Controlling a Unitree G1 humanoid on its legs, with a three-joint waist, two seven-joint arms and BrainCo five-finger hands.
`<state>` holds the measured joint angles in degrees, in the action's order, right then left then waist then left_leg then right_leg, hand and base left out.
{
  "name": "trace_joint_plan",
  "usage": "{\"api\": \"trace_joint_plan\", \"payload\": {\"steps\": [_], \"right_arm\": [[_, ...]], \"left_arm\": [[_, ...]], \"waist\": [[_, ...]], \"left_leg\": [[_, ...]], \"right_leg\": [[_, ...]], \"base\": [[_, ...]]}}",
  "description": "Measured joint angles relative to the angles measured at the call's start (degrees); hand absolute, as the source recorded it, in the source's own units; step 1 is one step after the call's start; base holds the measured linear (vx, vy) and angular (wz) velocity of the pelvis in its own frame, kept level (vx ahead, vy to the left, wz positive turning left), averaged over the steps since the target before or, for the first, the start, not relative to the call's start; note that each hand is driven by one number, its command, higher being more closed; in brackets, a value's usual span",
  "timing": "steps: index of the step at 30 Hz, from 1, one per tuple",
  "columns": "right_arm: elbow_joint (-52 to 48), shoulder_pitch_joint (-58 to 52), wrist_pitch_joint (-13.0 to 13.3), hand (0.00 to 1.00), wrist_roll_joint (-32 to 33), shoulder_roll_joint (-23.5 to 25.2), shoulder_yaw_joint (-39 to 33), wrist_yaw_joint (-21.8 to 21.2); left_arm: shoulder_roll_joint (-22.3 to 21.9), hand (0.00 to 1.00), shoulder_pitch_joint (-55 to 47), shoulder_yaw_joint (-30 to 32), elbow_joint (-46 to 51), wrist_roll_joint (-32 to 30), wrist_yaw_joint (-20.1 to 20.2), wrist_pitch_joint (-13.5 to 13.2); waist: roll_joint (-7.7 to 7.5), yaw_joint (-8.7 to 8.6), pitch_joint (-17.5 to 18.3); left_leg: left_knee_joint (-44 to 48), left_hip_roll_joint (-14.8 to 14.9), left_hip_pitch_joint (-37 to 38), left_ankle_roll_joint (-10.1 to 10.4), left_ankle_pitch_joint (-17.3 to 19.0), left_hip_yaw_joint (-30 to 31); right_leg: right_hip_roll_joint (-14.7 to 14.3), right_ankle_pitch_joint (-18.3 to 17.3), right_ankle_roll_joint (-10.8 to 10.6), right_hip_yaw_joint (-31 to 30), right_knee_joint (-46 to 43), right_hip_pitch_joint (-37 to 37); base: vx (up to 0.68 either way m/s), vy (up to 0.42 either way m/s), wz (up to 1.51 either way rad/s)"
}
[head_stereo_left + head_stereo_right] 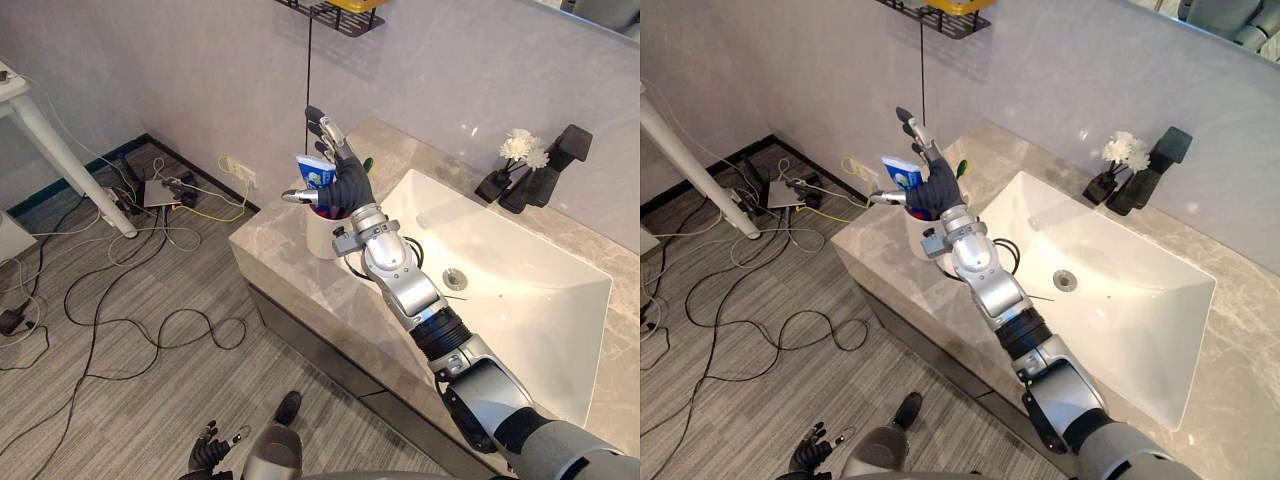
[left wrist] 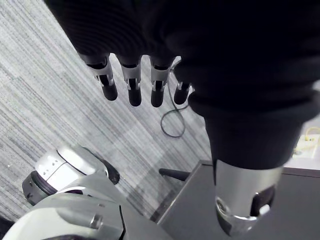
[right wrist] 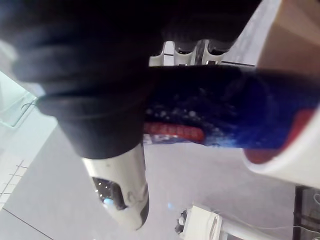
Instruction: Organize washtable
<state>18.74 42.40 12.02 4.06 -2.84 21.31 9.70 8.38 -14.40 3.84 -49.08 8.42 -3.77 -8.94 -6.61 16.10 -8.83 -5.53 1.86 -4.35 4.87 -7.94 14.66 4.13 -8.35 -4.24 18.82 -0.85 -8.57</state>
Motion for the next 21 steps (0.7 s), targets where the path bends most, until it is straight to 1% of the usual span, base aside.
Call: {"api": "trace_joint_plan", "payload": {"steps": [3,9,11,12,14,16,21], "right_arm": [[0.0,0.01,0.0,0.0,0.0,0.02,0.0,-0.02],[0.0,0.48,0.0,0.0,1.04,-0.06,-0.02,-0.1],[0.0,1.1,0.0,0.0,1.12,-0.14,-0.02,-0.28],[0.0,1.52,0.0,0.0,1.14,-0.17,-0.02,-0.92],[0.0,2.09,0.0,0.0,1.51,-0.43,-0.01,-1.34],[-0.84,2.3,0.0,0.0,2.83,-1.67,-0.01,-2.27],[-3.84,2.32,0.02,0.0,4.43,-3.3,0.0,-3.01]], "left_arm": [[0.78,0.0,-0.03,-1.69,-0.01,0.01,0.08,0.0],[0.85,0.0,-0.06,-1.83,-0.21,0.01,0.12,0.0],[0.87,0.0,-0.17,-1.83,-0.21,0.01,0.13,0.0],[0.92,0.0,-0.34,-1.82,-0.23,0.02,0.14,0.0],[0.99,0.0,-0.34,-1.82,-0.43,0.0,0.33,0.02],[1.05,0.0,-0.34,-1.82,-0.54,0.0,0.73,0.04],[1.12,0.0,-0.32,-1.82,-0.91,0.02,1.15,0.3]], "waist": [[-0.03,-0.01,0.28],[-0.05,-0.13,0.58],[-0.06,-0.45,0.59],[-0.1,-1.04,0.64],[-0.1,-1.19,0.65],[-0.1,-1.29,0.72],[-0.09,-1.48,1.05]], "left_leg": [[0.0,0.02,0.0,0.0,0.0,-0.04],[0.01,0.06,0.02,0.0,0.0,-0.19],[0.01,0.07,0.06,0.0,0.0,-0.21],[0.01,0.06,0.07,0.0,0.0,-0.22],[0.01,0.1,0.15,0.0,0.0,-0.41],[0.01,0.14,0.22,0.0,0.01,-0.55],[0.01,0.19,0.52,0.0,0.0,-0.94]], "right_leg": [[0.0,0.0,0.0,-0.04,0.02,0.01],[-0.01,0.02,-0.01,-0.13,0.08,0.02],[-0.01,0.02,-0.01,-0.16,0.09,0.0],[0.0,0.02,-0.01,-0.15,0.09,-0.02],[0.0,0.04,0.0,-0.34,0.09,-0.01],[0.0,0.05,0.01,-0.5,0.09,-0.01],[0.02,0.07,0.02,-1.3,0.11,-0.09]], "base": [[0.0,0.0,0.0],[0.0,0.0,0.0],[0.0,0.0,0.0],[0.0,0.0,0.0],[0.0,-0.006,-0.04],[0.0,-0.006,-0.04],[0.0,-0.004,-0.03]]}}
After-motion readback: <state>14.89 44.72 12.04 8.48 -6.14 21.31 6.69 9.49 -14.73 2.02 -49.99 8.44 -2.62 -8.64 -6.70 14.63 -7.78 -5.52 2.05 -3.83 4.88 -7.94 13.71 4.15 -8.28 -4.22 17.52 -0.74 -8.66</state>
